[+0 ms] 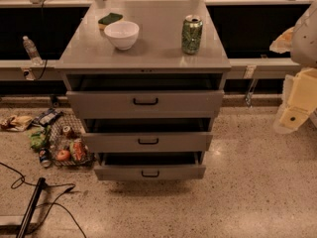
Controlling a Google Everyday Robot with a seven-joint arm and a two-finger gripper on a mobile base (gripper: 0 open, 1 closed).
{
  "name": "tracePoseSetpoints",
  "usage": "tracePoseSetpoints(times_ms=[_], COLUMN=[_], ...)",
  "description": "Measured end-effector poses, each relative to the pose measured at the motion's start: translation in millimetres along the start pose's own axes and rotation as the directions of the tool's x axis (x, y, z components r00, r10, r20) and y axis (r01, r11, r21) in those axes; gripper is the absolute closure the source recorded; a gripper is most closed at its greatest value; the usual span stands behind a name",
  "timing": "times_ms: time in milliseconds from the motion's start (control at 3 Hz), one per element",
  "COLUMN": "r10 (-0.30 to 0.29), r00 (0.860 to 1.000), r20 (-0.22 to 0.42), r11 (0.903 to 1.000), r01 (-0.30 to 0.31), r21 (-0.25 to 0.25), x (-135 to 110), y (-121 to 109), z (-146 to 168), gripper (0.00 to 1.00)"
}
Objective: Place green can into white bowl
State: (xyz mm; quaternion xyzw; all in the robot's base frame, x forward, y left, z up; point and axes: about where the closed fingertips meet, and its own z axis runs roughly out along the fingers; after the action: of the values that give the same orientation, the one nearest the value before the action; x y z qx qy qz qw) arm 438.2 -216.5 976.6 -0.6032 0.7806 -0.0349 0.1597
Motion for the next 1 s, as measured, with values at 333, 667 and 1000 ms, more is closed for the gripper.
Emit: tracePoseSetpoints(times_ms=[333, 667, 1000], r10=[0.000, 0.026, 0.104], r00=[1.000, 0.988, 0.929], r20=[0.000, 0.155, 0.356], r11=[1.0000, 0.9983, 0.9906], r01=[0.000, -0.034, -0.129], r21=[0.000, 0.048, 0.045], x=[0, -17, -37], y=[0, -33, -69], z=[0, 9, 31], gripper=[0.00, 0.00, 0.00])
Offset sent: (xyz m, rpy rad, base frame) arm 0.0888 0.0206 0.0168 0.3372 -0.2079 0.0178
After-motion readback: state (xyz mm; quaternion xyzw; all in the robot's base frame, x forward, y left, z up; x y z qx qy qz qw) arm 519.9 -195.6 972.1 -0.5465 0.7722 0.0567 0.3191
